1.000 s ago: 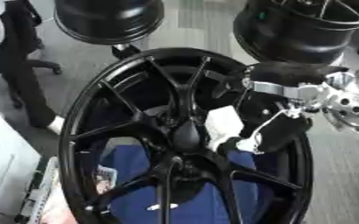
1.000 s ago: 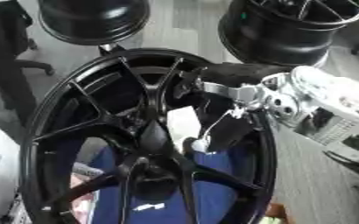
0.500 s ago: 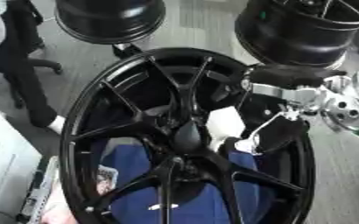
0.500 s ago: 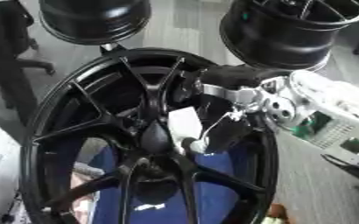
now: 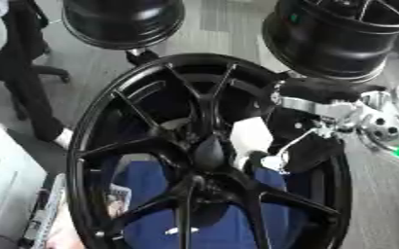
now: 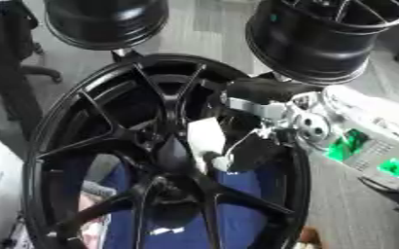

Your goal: Pull the pin out of the wheel hub.

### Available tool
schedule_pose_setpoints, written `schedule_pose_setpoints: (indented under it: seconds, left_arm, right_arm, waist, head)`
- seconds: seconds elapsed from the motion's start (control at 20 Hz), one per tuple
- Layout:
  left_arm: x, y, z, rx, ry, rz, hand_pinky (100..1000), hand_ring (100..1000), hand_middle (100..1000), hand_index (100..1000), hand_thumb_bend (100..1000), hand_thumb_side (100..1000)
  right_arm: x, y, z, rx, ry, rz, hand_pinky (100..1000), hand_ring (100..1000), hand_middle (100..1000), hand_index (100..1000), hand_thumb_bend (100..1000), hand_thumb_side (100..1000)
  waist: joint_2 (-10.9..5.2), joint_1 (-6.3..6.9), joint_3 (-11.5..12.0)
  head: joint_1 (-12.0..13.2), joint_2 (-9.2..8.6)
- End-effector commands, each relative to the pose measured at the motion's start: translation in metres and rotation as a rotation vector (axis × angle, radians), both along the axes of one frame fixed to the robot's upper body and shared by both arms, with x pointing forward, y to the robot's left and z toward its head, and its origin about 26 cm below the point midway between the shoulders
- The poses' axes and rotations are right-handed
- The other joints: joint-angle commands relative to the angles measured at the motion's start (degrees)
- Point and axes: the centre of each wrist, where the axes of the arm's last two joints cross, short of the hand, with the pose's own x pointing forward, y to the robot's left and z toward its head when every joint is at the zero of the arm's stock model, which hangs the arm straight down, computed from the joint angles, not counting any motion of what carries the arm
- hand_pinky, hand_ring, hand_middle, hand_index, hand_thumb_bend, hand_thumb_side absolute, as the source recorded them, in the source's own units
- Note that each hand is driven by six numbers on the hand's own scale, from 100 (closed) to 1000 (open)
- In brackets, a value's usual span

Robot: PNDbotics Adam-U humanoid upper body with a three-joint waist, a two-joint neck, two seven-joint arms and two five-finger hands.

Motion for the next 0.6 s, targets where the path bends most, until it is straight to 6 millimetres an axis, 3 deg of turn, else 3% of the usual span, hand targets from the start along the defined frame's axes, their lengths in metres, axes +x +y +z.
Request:
schedule_pose_setpoints:
  seconds: [0.05,0.35,0.4,0.6]
  left_arm:
    - [-0.0049,0.0014,0.0108,0.002,-0.04,0.002,645,668,544,799,100,635]
    - [-0.005,0.0013,0.011,0.002,-0.041,0.002,645,668,544,799,100,635]
    - [-0.0049,0.0014,0.0108,0.001,-0.04,0.002,645,667,541,799,100,639]
    - [-0.0045,0.0015,0.0101,-0.006,-0.036,0.003,645,667,540,799,100,640]
  right_arm:
    - [0.0003,-0.0091,0.0065,-0.027,0.082,-0.094,867,810,692,716,271,291]
    - [0.0003,-0.0102,0.005,-0.021,0.083,-0.096,867,810,692,716,271,291]
    - [0.0004,-0.0103,0.0053,-0.019,0.08,-0.097,853,748,595,628,205,290]
    - [0.0009,-0.0122,0.0077,0.006,0.043,-0.112,846,726,556,588,190,291]
  waist:
    - [-0.9,0.22,0.07]
    - [-0.89,0.21,0.1]
    - [-0.9,0.21,0.09]
    - [-0.99,0.23,-0.04]
  head:
    - [0.0,-0.76]
    - [-0.03,-0.75]
    - [0.03,-0.75]
    - [0.18,-0.71]
